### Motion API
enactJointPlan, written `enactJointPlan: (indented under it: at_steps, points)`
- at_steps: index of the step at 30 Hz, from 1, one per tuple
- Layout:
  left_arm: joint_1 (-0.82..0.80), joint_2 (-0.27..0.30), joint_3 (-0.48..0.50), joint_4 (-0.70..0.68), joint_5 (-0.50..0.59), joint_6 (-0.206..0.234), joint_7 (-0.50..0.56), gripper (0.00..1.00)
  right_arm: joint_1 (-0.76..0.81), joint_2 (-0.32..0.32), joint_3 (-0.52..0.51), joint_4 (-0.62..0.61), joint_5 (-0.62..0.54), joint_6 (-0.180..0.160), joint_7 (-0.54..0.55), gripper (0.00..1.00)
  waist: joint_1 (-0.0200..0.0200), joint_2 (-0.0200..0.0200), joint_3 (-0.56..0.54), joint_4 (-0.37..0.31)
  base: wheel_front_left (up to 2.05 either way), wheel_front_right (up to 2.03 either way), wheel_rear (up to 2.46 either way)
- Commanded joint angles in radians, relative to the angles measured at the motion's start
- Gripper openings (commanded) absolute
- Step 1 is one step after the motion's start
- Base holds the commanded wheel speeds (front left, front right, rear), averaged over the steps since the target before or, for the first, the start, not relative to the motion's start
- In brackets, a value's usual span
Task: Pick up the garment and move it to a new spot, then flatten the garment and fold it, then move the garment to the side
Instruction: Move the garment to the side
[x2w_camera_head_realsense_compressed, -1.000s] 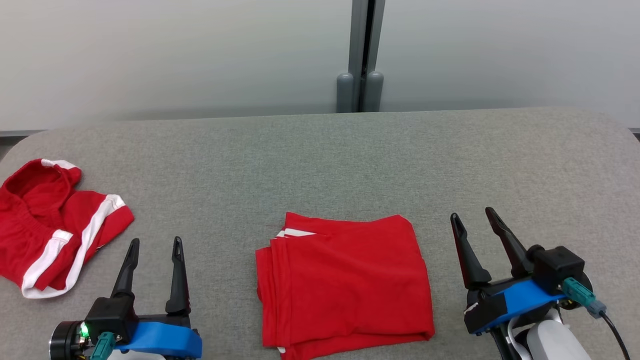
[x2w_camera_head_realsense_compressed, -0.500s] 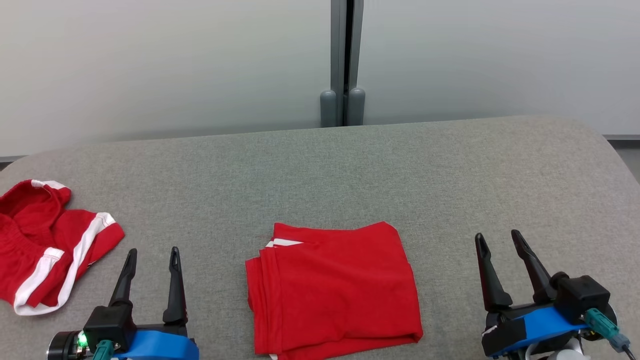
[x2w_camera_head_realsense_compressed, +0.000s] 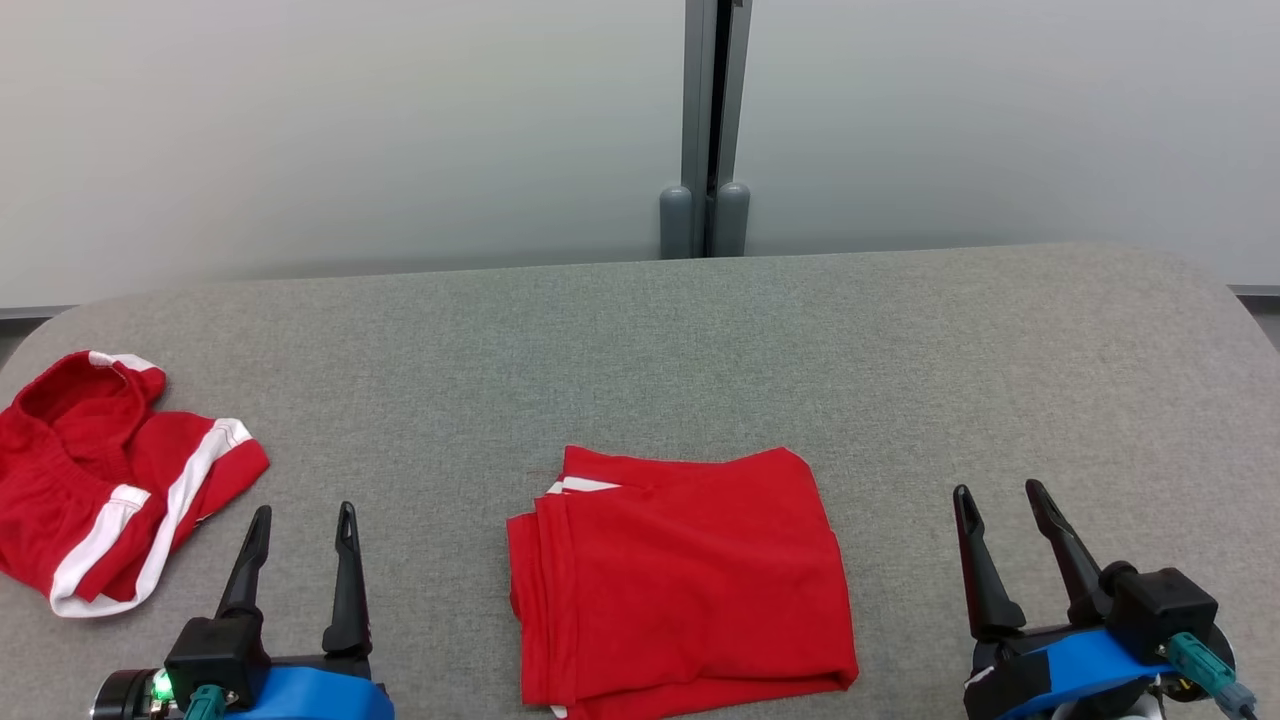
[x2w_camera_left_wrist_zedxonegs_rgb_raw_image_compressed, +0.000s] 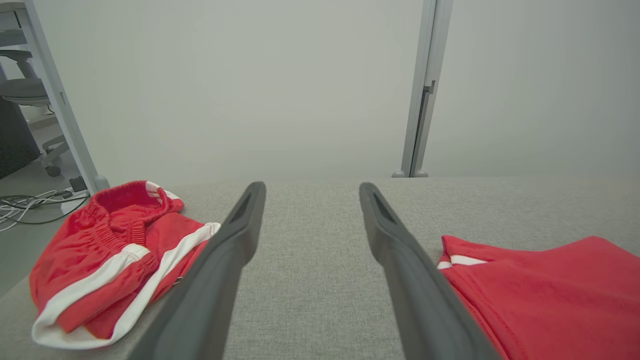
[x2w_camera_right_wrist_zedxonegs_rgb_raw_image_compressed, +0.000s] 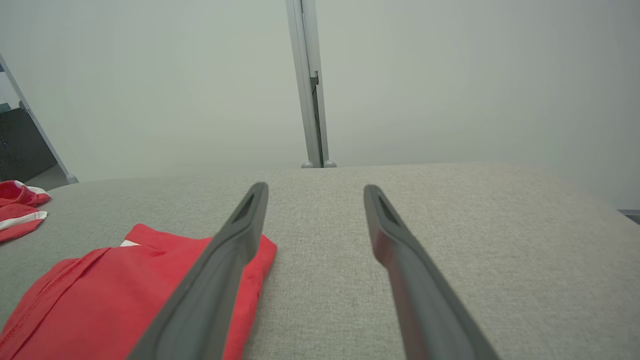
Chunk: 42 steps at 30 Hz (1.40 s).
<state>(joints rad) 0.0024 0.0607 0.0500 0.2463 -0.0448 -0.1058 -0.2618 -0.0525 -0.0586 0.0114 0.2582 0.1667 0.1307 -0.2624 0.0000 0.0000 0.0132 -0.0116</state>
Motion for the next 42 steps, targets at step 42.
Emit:
enactJointPlan:
  at_steps: [42]
  points:
    - [-0.07,-0.002,-0.015,-0.005,-0.016,0.001,-0.004,1.0,-0.325,0.005,0.173,0.573,-0.015,0.0,0.005,1.0,0.0,0.0,0.108,0.091,0.0,0.0,0.0]
